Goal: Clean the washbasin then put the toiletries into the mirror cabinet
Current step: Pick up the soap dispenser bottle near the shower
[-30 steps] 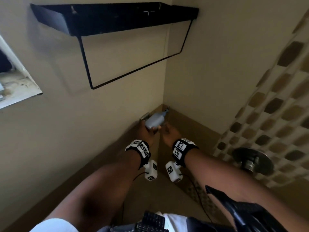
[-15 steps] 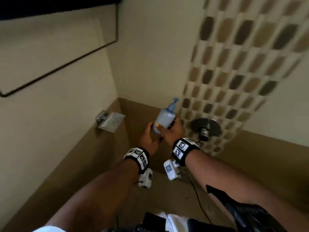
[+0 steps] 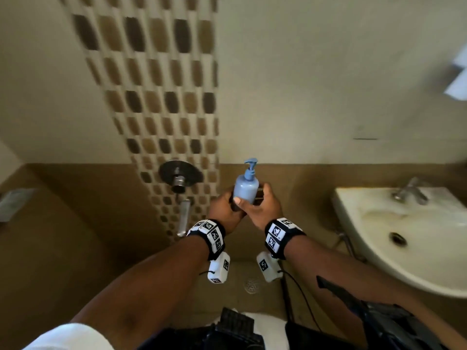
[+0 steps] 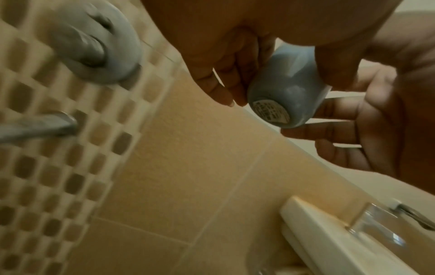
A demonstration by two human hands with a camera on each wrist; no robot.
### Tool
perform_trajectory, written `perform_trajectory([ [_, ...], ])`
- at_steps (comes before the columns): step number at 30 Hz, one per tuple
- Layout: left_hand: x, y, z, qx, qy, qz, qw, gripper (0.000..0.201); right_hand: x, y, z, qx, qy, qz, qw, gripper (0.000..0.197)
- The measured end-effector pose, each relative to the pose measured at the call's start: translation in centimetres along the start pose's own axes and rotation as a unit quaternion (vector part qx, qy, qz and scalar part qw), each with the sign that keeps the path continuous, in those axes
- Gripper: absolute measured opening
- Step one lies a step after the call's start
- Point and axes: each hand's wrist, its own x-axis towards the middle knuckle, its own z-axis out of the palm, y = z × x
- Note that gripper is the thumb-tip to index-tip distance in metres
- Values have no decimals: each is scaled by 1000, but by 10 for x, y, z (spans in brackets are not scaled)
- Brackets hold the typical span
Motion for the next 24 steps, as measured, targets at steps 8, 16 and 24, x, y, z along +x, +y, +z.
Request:
perform_trajectory([
  [8,-2,85,152,-13,-115,55,992,64,-32,101,-154,30,41,84,995,77],
  [16,15,133,260,-35,-240,102,965,87,-56,154,-249,-29,145,112,983,62],
  [24,48,173,334,6,-282,170,944,84,-33,202,-328,-74,215,156,961,68],
])
